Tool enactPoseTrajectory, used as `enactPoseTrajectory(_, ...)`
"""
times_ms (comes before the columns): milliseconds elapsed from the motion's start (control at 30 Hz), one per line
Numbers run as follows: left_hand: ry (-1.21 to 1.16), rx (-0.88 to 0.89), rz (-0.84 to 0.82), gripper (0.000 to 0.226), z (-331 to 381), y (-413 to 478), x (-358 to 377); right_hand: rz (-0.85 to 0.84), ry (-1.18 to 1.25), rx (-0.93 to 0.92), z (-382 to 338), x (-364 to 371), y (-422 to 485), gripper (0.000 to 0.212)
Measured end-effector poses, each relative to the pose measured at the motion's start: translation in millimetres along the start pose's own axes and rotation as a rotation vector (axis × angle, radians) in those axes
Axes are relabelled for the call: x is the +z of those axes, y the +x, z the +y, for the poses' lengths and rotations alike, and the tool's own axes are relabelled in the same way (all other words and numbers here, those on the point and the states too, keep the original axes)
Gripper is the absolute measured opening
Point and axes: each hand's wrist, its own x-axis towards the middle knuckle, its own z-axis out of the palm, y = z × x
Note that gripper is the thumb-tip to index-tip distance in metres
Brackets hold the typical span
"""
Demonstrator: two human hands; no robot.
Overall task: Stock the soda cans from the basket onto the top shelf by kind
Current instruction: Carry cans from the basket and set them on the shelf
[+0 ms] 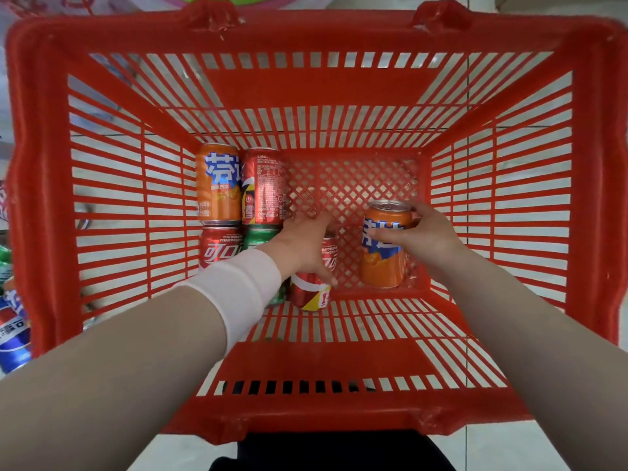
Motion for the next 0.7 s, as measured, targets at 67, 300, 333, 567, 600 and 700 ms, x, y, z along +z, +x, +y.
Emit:
enactPoseTrajectory(67,-0.044,0.059,0.07,0.102,-1,-10,1,0.024,0.027,0.005,-6,-5,-12,0.076)
enactPoseTrajectory(300,-0.451,0.042,0.411,0.086,17,-113,-19,0.071,0.108,-0.02,-45,-37,-104,0.076)
enactPoseTrajectory(333,-0.506,0.036,0.425,0.087,20,-135,-24,0.063,0.128,-0.018,-53,-43,-122,0.075)
enactPoseTrajectory(567,-0.752,0.027,0.47,0.082,63,-323,-68,0.006,0.286,-0.016,-109,-98,-274,0.064)
enactPoseTrajectory(600,-0.792,0.033,0.489,0.08,71,-349,-75,0.009,0.305,-0.02,-117,-108,-297,0.062)
enactPoseTrajectory(700,-0.928,0.04,0.547,0.073,96,-425,-89,-0.022,0.329,-0.05,-141,-140,-368,0.059)
